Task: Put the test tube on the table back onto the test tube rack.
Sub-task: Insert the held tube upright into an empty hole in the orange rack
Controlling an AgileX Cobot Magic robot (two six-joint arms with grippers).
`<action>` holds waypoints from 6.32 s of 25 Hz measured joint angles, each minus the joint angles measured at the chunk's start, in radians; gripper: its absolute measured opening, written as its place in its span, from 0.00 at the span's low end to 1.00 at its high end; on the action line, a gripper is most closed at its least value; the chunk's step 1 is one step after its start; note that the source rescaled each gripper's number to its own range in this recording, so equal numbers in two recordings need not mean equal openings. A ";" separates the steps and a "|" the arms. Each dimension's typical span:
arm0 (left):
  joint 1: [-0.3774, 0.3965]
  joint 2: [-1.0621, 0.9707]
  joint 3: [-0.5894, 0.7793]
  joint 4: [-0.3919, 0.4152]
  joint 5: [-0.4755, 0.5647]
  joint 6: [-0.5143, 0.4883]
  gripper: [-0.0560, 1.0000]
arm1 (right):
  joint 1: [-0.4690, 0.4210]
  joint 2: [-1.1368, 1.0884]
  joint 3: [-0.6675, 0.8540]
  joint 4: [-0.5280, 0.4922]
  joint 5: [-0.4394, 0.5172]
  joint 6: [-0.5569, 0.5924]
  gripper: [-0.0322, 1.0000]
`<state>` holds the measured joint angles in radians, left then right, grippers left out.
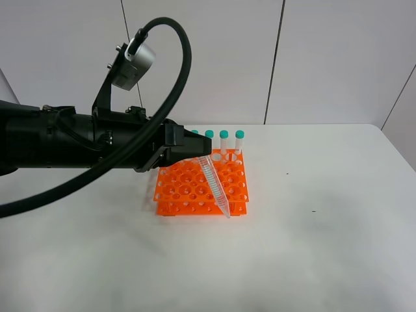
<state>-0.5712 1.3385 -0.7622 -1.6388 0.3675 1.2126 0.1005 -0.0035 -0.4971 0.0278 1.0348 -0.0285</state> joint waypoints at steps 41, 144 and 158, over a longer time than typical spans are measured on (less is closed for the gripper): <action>0.048 -0.323 0.000 1.291 -0.460 -0.737 0.06 | 0.000 0.000 0.000 0.004 -0.001 0.000 0.99; 0.091 0.660 -0.213 1.745 -0.980 -1.260 0.06 | 0.000 0.000 0.000 0.004 -0.001 0.000 0.99; 0.091 0.642 -0.213 1.745 -0.977 -1.280 0.35 | 0.000 0.000 0.000 0.004 -0.001 0.000 0.99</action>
<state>-0.4805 1.9802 -0.9756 0.1061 -0.6091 -0.0676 0.1005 -0.0035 -0.4971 0.0318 1.0339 -0.0285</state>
